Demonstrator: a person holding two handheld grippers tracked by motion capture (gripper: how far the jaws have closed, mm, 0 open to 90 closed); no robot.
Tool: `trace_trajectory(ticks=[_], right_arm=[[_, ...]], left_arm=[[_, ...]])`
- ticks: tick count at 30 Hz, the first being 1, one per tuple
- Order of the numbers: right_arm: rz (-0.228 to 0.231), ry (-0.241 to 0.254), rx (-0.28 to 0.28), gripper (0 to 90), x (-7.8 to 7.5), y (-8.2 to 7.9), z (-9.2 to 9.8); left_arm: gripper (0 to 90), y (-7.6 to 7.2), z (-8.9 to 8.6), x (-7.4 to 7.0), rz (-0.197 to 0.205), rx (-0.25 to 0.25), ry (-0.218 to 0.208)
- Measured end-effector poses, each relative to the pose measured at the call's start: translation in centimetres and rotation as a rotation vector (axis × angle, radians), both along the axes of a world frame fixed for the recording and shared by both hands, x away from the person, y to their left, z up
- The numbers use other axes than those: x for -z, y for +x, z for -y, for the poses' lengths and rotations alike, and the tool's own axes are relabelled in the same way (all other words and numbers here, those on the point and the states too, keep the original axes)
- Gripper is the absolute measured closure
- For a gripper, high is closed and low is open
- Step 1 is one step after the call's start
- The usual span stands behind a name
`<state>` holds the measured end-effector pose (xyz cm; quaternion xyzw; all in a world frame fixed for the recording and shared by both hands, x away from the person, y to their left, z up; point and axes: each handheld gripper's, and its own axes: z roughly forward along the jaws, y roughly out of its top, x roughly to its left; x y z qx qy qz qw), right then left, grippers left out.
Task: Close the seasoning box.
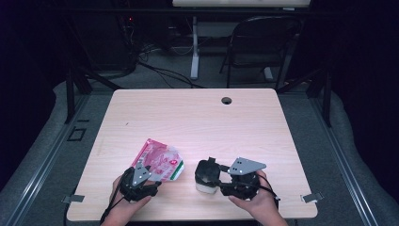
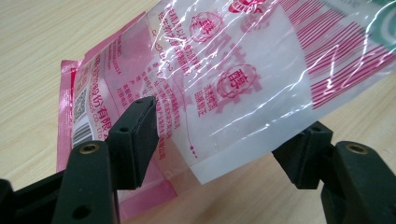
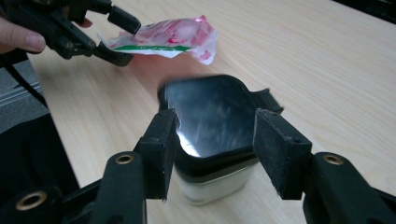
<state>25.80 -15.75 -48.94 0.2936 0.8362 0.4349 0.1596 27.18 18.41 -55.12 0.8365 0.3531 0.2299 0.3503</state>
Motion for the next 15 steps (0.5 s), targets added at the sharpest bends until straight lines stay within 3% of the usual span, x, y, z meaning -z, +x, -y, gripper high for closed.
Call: trace_trajectory(ticks=[5, 15], right_arm=[[-0.010, 0.000, -0.009, 48.5, 0.2, -0.7, -0.1], [-0.040, 0.055, 0.054, 48.1, 0.2, -0.2, 0.9]], left_arm=[[35.0, -0.6, -0.3, -0.3, -0.006, 0.004, -0.007], [34.2, -1.8, -1.2, -1.0, -0.028, -0.002, -0.036]])
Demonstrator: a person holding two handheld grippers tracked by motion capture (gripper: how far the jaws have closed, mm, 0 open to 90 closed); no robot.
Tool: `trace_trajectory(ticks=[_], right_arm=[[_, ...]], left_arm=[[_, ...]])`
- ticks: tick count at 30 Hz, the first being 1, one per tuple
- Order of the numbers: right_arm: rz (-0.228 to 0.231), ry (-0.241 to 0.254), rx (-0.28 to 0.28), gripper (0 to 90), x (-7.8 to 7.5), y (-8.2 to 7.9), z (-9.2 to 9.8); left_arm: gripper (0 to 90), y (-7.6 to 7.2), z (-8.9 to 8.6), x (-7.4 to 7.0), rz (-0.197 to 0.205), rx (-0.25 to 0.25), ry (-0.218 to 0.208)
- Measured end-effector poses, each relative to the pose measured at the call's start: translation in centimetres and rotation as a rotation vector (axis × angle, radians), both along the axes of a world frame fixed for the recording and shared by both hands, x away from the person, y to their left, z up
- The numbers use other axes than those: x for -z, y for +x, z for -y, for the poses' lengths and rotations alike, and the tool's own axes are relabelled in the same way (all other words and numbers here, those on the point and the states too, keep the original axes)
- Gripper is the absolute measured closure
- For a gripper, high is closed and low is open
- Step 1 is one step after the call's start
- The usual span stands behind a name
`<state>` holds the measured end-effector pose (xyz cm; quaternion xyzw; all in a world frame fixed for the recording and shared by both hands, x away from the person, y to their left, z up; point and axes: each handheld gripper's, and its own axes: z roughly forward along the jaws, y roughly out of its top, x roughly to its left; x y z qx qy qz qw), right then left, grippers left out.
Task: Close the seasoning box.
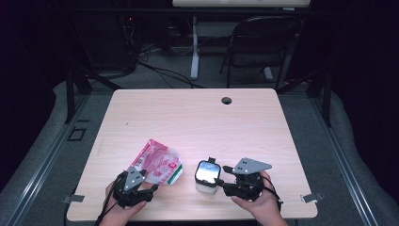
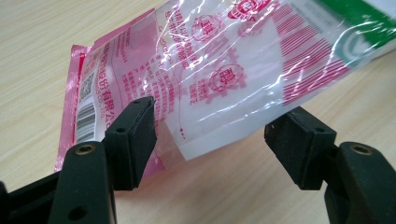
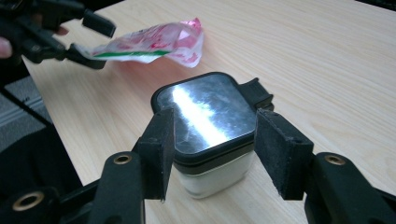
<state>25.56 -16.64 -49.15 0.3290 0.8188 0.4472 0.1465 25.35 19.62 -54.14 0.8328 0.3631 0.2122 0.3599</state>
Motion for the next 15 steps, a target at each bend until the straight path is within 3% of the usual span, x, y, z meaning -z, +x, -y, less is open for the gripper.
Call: trace_trajectory(ticks=[6, 15], right_arm=[[0.002, 0.033, 0.038, 46.8, -0.5, 0.2, 0.9], [-0.003, 0.047, 0.085, 46.0, -0.4, 0.4, 2.0]], left_arm=[[33.4, -1.0, -0.4, -0.5, 0.010, 0.014, -0.010], [33.4, -1.4, -1.7, -1.3, 0.010, -0.014, -0.081]])
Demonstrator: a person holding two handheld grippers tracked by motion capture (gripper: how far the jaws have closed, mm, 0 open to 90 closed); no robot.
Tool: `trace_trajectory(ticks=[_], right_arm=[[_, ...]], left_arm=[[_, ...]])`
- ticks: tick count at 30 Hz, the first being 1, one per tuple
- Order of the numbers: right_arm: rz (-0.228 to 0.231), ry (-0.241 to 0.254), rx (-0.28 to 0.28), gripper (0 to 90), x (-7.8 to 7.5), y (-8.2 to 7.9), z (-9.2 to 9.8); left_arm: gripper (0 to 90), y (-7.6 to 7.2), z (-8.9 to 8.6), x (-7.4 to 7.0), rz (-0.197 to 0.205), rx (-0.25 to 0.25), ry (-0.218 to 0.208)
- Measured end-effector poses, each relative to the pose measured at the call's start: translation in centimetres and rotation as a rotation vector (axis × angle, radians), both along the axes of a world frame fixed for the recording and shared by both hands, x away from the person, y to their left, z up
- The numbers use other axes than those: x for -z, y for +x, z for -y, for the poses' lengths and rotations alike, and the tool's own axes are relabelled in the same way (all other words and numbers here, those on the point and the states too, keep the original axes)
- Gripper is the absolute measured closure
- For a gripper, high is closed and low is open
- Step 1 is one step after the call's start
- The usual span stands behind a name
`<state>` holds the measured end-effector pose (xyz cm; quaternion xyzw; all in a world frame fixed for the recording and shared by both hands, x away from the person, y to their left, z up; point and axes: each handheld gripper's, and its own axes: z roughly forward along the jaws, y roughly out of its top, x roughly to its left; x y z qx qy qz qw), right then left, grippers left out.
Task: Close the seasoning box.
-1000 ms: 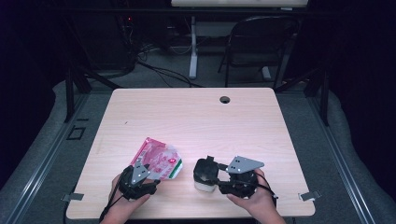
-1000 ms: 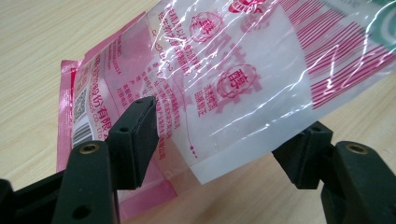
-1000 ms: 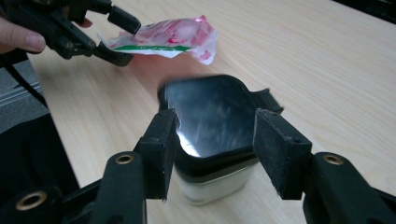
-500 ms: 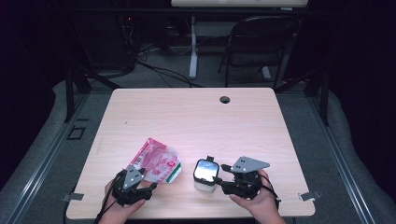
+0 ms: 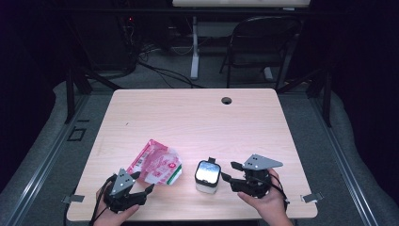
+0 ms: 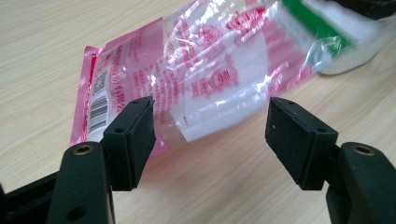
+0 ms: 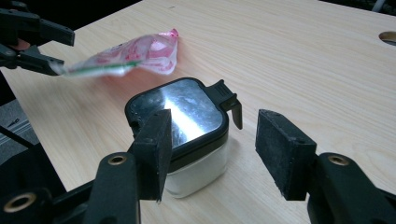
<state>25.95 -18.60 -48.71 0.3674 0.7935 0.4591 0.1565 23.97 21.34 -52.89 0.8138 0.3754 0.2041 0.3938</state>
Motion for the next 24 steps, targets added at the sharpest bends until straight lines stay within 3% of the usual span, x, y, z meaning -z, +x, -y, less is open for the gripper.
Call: trace_trajectory(ticks=[5, 13, 20, 24], right_arm=[[0.005, 0.009, 0.018, 45.9, 0.1, 0.1, 0.5], [-0.003, 0.005, 0.067, 45.3, 0.3, 0.4, 1.6], [-0.015, 0.026, 0.150, 44.1, 0.9, 0.9, 3.5], [-0.020, 0.038, 0.195, 44.1, 1.1, 1.0, 4.6]], left_arm=[[33.4, -0.4, -0.4, -0.2, 0.012, -0.007, 0.003], [33.8, 1.0, -1.7, 0.2, 0.010, -0.071, -0.019], [35.9, 2.3, -3.7, 0.5, 0.010, -0.143, -0.012], [36.9, 2.8, -4.9, 0.4, 0.020, -0.182, -0.031]])
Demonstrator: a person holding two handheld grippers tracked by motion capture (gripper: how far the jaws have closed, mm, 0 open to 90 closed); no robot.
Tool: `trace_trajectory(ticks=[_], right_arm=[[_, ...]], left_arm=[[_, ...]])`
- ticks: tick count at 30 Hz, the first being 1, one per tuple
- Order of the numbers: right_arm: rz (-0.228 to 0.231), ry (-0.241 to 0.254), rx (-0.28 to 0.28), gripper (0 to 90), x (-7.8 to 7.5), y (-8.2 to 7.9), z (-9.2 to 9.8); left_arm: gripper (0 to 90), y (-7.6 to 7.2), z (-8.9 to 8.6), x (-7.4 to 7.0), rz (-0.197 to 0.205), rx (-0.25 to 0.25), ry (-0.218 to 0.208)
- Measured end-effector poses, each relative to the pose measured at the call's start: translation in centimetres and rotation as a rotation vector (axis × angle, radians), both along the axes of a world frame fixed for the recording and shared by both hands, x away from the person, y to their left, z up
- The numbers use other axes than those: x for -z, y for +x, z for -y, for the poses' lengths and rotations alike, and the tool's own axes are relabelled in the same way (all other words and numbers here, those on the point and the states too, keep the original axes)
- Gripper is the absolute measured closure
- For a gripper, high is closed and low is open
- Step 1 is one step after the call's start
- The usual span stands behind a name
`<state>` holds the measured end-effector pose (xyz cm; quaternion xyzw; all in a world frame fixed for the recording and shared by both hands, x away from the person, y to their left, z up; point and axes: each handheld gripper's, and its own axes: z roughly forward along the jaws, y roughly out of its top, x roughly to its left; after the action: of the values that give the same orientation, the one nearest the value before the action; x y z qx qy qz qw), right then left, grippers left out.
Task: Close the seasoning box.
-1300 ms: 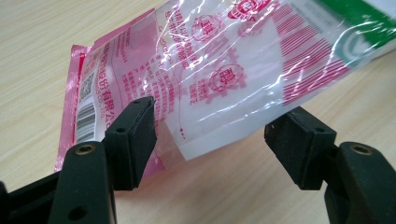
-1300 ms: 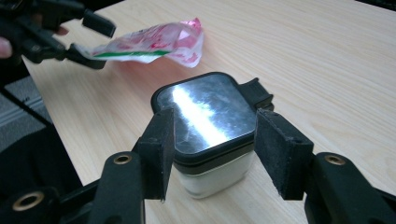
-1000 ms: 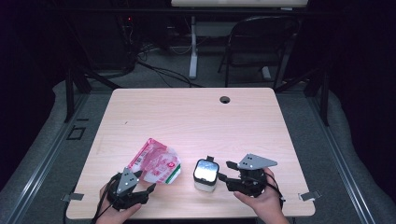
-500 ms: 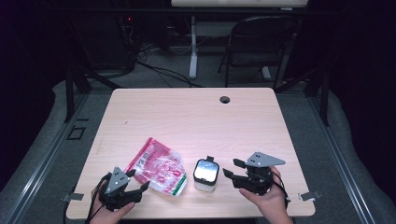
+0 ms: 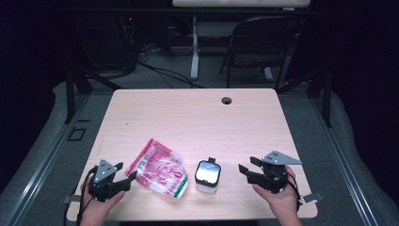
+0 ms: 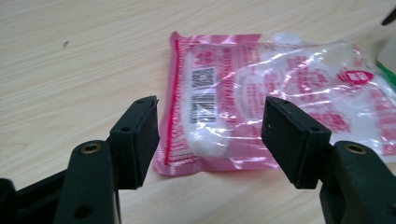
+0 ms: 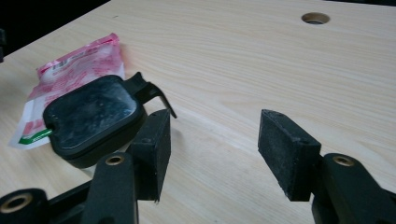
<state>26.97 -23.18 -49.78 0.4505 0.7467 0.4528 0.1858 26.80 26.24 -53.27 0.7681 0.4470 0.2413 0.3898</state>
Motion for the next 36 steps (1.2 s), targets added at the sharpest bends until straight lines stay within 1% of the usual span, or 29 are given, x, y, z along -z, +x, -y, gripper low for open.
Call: trace_trajectory(ticks=[2, 3, 4, 6, 8, 10, 11, 12, 13, 15, 18, 20, 21, 22, 24, 26, 27, 30, 31, 32, 34, 35, 36], right_arm=[[-0.008, -0.001, 0.014, 43.8, 0.0, 0.1, 0.5], [-0.007, 0.003, 0.022, 43.4, 0.0, 0.2, 0.7], [-0.005, -0.008, 0.031, 43.2, 0.0, 0.3, 0.8], [-0.005, -0.027, 0.042, 43.0, 0.0, 0.3, 1.3], [-0.008, -0.041, 0.061, 42.7, 0.2, 0.3, 1.8], [-0.003, -0.049, 0.082, 42.7, 0.5, 0.3, 2.4], [0.000, -0.045, 0.089, 42.7, 0.7, 0.3, 2.6], [0.000, -0.048, 0.107, 42.7, 0.9, 0.3, 2.9], [-0.007, -0.047, 0.113, 42.7, 1.1, 0.3, 3.3], [0.000, -0.036, 0.138, 42.7, 1.6, 0.4, 3.7], [-0.002, -0.042, 0.161, 42.7, 2.3, 0.4, 4.3], [-0.002, -0.041, 0.175, 42.7, 2.8, 0.4, 4.6], [0.004, -0.036, 0.180, 42.7, 3.0, 0.4, 4.6], [0.010, -0.050, 0.188, 42.8, 3.3, 0.4, 4.8], [0.007, -0.055, 0.195, 42.8, 3.7, 0.3, 5.1], [0.002, -0.057, 0.211, 42.8, 4.1, 0.2, 5.4], [0.002, -0.046, 0.213, 42.8, 4.3, 0.2, 5.5], [-0.014, -0.040, 0.226, 43.1, 4.6, 0.2, 5.9], [-0.015, -0.028, 0.228, 43.6, 4.7, 0.3, 5.9], [-0.022, -0.020, 0.227, 43.7, 4.8, 0.3, 6.1], [-0.021, -0.008, 0.233, 43.7, 4.8, 0.3, 6.2], [-0.016, 0.003, 0.234, 43.5, 4.9, 0.3, 6.3], [-0.017, 0.010, 0.236, 43.2, 4.9, 0.3, 6.3]], left_arm=[[37.6, 0.2, -0.5, -0.1, 0.007, -0.017, -0.002], [38.2, 0.4, -0.8, -0.1, 0.009, -0.016, -0.008], [40.1, 0.5, -1.0, -0.2, 0.008, -0.021, -0.015], [40.2, 0.8, -1.4, -0.2, 0.023, -0.027, -0.013], [40.2, 1.1, -1.8, -0.1, 0.013, -0.027, -0.012], [40.3, 1.4, -2.1, 0.0, 0.016, -0.028, 0.012], [40.5, 1.6, -2.3, 0.2, 0.022, -0.032, 0.019], [40.5, 1.7, -2.5, 0.3, 0.019, -0.044, 0.024], [40.4, 1.8, -2.8, 0.5, 0.014, -0.055, 0.021], [40.4, 1.9, -3.2, 0.8, 0.014, -0.074, 0.011], [40.3, 2.0, -4.0, 1.2, 0.009, -0.103, -0.012], [40.2, 2.0, -4.4, 1.3, 0.011, -0.117, -0.014], [40.2, 2.1, -4.8, 1.5, 0.020, -0.127, -0.021], [40.3, 2.1, -5.1, 1.5, 0.020, -0.137, -0.027], [40.3, 2.1, -5.6, 1.6, 0.014, -0.151, -0.049], [40.3, 2.1, -6.2, 1.7, 0.021, -0.160, -0.066], [40.3, 2.0, -6.6, 1.6, 0.012, -0.166, -0.068], [41.9, 2.0, -7.3, 1.8, 0.021, -0.174, -0.064], [41.9, 2.0, -7.6, 1.8, 0.017, -0.182, -0.062], [41.9, 2.0, -7.8, 1.9, 0.016, -0.188, -0.069], [42.0, 2.0, -8.3, 1.9, 0.014, -0.201, -0.082], [41.9, 2.0, -8.6, 2.0, 0.010, -0.210, -0.096], [41.8, 2.0, -8.7, 2.0, 0.007, -0.213, -0.098]])
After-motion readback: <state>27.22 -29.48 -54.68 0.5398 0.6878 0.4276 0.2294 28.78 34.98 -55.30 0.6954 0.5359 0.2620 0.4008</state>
